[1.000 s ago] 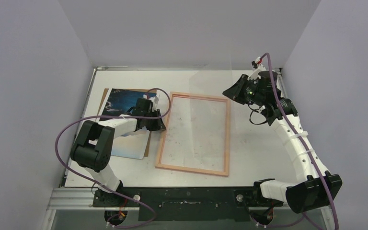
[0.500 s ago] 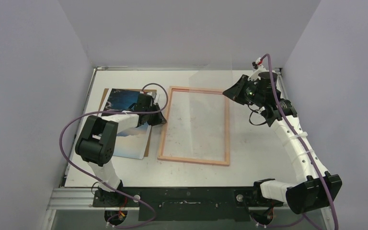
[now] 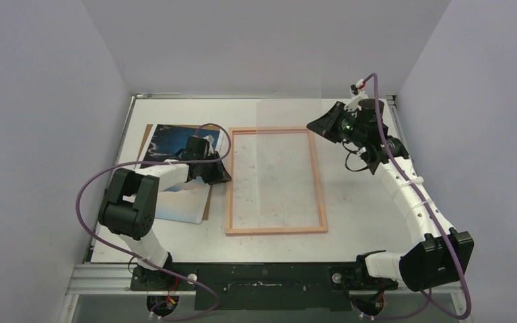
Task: Put the photo into the frame
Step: Move the photo frame to the center of the board, then place the photo frame item in the photo frame.
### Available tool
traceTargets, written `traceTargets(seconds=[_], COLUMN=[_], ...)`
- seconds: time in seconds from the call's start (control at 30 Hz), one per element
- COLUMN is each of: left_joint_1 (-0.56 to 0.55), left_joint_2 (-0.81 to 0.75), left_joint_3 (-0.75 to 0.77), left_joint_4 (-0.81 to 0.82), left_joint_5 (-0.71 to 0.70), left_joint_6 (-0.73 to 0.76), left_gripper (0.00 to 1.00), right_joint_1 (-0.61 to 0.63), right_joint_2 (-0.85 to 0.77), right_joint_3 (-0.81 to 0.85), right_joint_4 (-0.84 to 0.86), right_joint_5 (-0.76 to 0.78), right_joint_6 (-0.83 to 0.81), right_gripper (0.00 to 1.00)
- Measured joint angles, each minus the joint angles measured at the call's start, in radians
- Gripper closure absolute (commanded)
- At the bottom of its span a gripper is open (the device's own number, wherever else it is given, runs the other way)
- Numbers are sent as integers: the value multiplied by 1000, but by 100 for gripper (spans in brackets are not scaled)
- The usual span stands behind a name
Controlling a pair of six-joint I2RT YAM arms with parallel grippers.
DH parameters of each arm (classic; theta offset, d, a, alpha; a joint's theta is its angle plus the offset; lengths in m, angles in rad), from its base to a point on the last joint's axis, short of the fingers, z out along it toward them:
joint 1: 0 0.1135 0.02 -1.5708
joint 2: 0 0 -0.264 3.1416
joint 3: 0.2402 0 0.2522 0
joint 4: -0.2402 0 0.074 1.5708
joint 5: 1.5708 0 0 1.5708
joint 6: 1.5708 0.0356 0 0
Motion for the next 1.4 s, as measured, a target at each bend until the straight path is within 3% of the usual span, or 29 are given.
traceTargets(seconds=[0.03, 0.13, 0.23, 0.43, 0.7, 1.0, 1.13, 1.4], left_joint_1=[6, 37, 82, 179, 201, 204, 204, 204], left_joint_2=[-3, -17, -41, -104, -126, -133, -133, -133], left_joint_3=[1, 28, 97, 185, 131, 86, 71, 71], left_joint_4=[-11, -65, -111, -134, -173, -172, -170, -169], left_joint_5=[12, 44, 72, 124, 165, 169, 169, 171], left_joint_6=[9, 44, 93, 222, 335, 364, 366, 373], left_gripper=[58, 42, 40, 47, 54, 58, 65, 65], right_joint_1=[0, 0, 0, 16, 86, 93, 93, 93], right_joint_2=[3, 14, 16, 16, 16, 29, 32, 80], right_joint_3=[-8, -25, -41, -63, -120, -199, -231, -312], right_joint_4=[13, 50, 81, 160, 260, 355, 385, 449], right_joint_5=[-7, -27, -42, -55, -61, -85, -92, -119], right_joint_6=[10, 40, 78, 150, 217, 293, 298, 335], right_gripper=[94, 94, 95, 95, 95, 95, 95, 95])
